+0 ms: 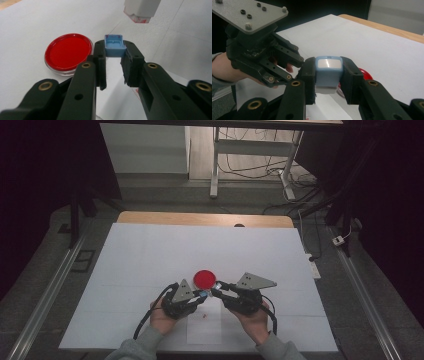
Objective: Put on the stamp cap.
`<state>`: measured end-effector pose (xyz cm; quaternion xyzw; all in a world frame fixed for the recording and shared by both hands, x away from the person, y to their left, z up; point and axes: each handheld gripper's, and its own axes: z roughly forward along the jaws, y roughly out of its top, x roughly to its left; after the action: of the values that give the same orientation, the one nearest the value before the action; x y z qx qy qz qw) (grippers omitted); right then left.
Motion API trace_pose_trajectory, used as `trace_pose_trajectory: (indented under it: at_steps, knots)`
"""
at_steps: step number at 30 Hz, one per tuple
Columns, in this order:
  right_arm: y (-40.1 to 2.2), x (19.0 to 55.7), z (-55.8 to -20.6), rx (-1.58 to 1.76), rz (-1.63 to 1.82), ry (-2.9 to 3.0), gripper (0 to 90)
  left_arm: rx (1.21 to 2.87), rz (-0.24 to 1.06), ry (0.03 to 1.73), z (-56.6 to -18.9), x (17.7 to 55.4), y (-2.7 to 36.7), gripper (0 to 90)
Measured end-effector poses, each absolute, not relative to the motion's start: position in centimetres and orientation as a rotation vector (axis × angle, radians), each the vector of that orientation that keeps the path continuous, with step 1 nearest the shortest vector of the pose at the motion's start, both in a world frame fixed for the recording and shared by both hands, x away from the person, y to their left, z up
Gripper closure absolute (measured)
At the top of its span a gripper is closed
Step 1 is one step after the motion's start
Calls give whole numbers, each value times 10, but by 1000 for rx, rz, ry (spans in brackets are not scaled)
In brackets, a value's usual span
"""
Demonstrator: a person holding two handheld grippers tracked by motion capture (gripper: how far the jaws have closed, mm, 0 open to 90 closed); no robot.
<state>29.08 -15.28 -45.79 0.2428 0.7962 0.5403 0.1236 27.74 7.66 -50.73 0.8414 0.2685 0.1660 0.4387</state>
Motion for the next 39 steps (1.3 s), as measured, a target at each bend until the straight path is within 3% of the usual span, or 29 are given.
trace_pose_trajectory:
  at_steps: [39]
  knots:
    - [-140, 290, -466, 878, 1579, 2282, 670, 2099, 450, 636, -509, 276, 64, 742]
